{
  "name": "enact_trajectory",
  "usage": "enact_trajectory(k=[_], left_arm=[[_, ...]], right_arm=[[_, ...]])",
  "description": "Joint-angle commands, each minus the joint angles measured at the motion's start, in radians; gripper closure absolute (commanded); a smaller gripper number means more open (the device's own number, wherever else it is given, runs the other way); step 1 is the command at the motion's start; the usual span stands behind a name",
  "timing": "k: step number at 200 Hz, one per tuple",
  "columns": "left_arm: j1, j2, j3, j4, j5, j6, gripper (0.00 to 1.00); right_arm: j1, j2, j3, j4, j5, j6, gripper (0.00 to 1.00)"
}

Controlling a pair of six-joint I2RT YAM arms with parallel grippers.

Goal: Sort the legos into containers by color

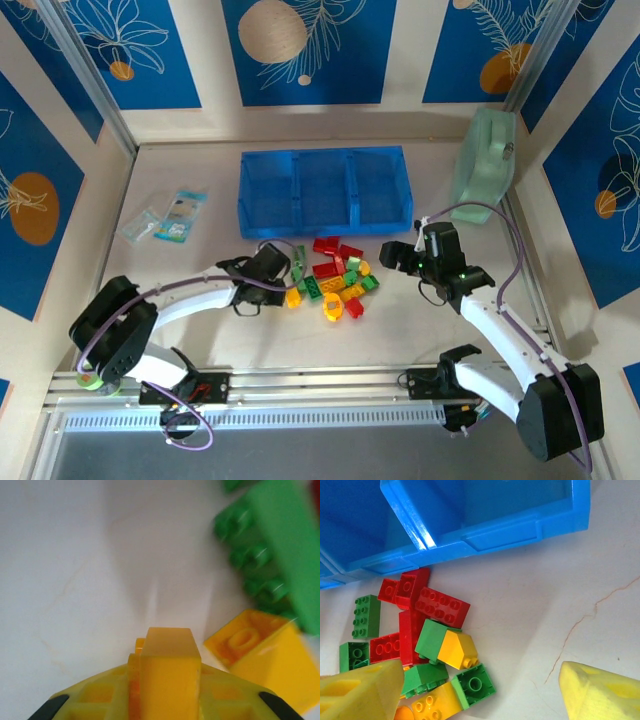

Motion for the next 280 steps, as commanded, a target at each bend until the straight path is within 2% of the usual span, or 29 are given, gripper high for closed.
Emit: enact_trajectory(k=[1, 62, 108, 145, 180, 187, 196, 205, 215, 249, 280], left_arm=[[0.008, -0.043, 0.111, -0.002, -0.057, 0.055, 0.76], [0.08, 0.059, 0.368, -0.081, -0.075, 0.148, 0.77], [0.214, 0.188, 0.508, -0.087, -0.064, 0.185, 0.77], [0.331, 0.301, 0.588, -0.063, 0.013, 0.178, 0.76], [0.362, 0.391, 0.667, -0.091, 0.022, 0.196, 0.68], [0.363, 0.402, 0.678, -0.096, 0.021, 0.199, 0.63], [0.363, 0.409, 0.693, -0.109, 0.013, 0.2, 0.48], [0.363, 0.404, 0.703, -0.12, 0.007, 0.201, 0.37], [0.363, 0.384, 0.695, -0.116, 0.007, 0.198, 0.32], [0.351, 0.25, 0.627, -0.094, 0.006, 0.198, 0.3], [0.306, 0.078, 0.491, -0.064, -0.027, 0.207, 0.31]], right_arm=[[0.008, 0.017, -0.007, 0.017, -0.03, 0.013, 0.19], [0.048, 0.018, -0.003, -0.001, -0.028, 0.027, 0.2], [0.098, -0.002, -0.011, -0.03, -0.008, 0.031, 0.21], [0.143, -0.01, -0.008, -0.06, 0.014, 0.027, 0.21], [0.181, -0.003, -0.003, -0.088, 0.043, 0.029, 0.23], [0.186, -0.002, -0.001, -0.092, 0.047, 0.029, 0.23], [0.191, -0.002, 0.0, -0.099, 0.051, 0.029, 0.23], [0.196, -0.001, 0.005, -0.105, 0.053, 0.029, 0.24], [0.201, -0.001, 0.008, -0.111, 0.058, 0.027, 0.24], [0.222, 0.019, 0.027, -0.118, 0.063, 0.018, 0.25], [0.263, 0.094, 0.078, -0.124, 0.069, 0.008, 0.29]])
